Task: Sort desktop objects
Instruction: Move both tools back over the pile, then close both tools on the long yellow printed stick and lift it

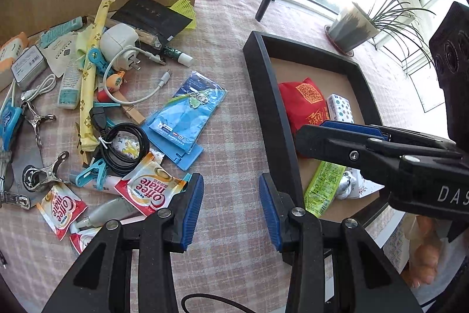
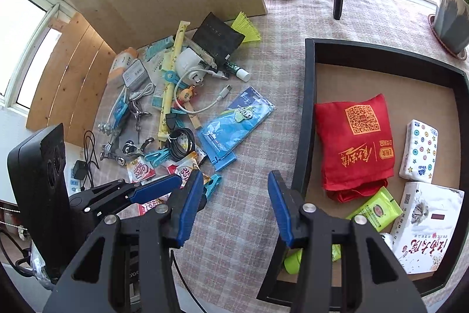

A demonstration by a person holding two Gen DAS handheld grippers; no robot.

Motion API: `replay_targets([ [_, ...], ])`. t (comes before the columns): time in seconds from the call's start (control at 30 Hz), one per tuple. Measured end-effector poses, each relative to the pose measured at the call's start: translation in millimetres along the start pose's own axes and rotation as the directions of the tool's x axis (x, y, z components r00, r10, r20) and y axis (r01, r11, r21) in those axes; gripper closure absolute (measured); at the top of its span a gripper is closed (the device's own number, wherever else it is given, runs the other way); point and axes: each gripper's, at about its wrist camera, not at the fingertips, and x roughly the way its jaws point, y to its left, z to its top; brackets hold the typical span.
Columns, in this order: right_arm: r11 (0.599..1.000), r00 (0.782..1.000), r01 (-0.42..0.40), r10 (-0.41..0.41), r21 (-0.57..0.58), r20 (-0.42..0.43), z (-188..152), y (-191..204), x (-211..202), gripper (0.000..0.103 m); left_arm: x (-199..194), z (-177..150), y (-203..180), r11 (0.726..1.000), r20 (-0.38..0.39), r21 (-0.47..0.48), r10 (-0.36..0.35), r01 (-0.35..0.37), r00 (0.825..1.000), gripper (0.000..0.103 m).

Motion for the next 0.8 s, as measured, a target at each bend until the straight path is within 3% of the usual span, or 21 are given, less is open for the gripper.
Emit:
replay_targets([
  [0.2, 0.999, 0.999, -0.034, 0.033, -0.039, -0.008, 35.0, 38.2, 30.4, 0.059, -9.6, 23.9, 74.1, 0.991, 0.027, -0.127, 0.047, -0.043, 0.999, 0.066],
  [0.43, 0.998, 0.995, -0.061, 0.059, -0.027, -0.079, 79.9, 58.4, 82.0, 0.068, 1.0, 50.5, 142.3, 0.970, 0.012, -0.229, 0.081, -0.076, 0.997, 0.072],
  [0.8, 0.997, 0.979, -0.078, 0.080, 0.017, -0.188, 108.1, 68.0, 151.7, 0.077, 35.1, 85.3, 163.4, 0.973, -0.043, -0.213, 0.080, -0.087, 0.996, 0.076],
])
